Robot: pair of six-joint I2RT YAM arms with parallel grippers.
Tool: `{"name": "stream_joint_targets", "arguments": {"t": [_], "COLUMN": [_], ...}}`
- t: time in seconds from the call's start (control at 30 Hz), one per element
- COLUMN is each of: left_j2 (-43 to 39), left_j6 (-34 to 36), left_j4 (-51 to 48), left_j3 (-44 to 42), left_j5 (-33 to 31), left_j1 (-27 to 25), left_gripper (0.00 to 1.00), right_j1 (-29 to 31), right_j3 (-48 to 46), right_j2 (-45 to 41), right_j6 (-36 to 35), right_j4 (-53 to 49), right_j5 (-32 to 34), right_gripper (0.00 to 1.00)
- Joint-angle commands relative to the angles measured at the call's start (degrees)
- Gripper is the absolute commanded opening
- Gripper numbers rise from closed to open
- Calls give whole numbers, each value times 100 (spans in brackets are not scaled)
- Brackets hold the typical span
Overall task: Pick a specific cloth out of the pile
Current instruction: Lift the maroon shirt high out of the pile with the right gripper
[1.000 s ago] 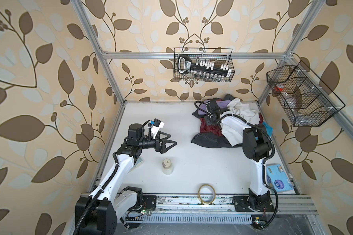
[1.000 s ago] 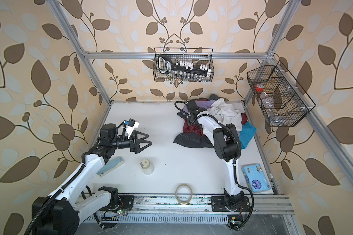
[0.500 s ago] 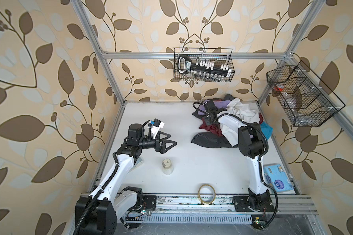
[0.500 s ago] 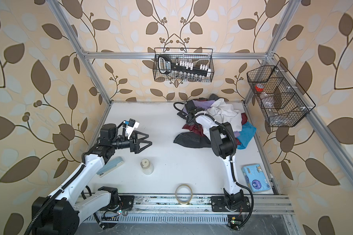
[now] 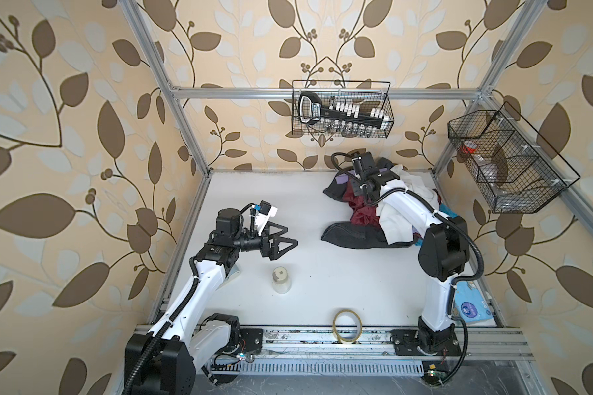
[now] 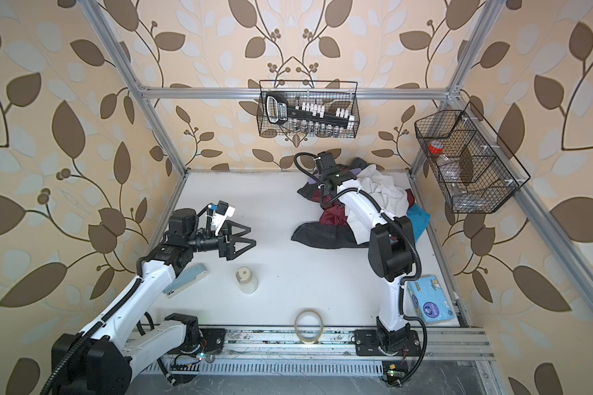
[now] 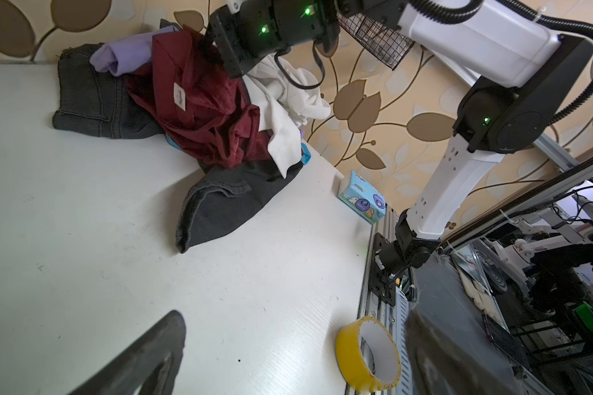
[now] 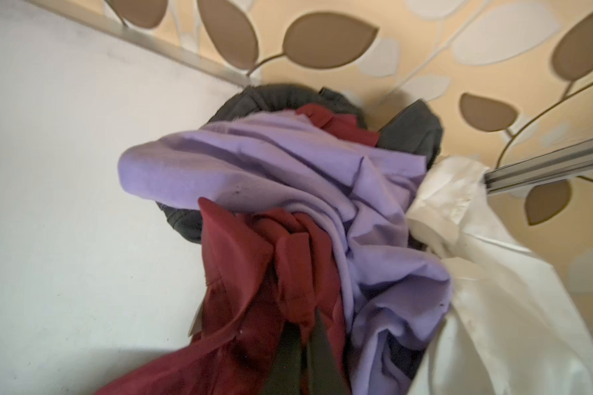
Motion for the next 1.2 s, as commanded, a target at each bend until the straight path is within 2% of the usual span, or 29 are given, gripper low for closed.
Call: {"name": "stream_joint_targets", "arguments": {"t": [0.0, 0.2, 0.73, 1.17], "left_j2": [-163, -205, -260, -278], "left_j6": [194, 241, 281, 280], "left_j4": [-46, -71, -116, -116], "left_j3": [86, 77, 67, 60], "left_j5": [131, 118, 61, 34], "left_j1": [-83, -119, -145, -154], "left_gripper": [99, 99, 99, 99], "right_j1": [52, 46, 44, 52], "right_j3": [215, 600, 1802, 2245], "right_j2": [-317, -523, -849, -1146], "right_j6": [-250, -498, -771, -984], "right_j4": [75, 121, 372, 1039], "right_j5": [338, 510, -32, -365], "right_gripper": [0, 0, 0, 0]}}
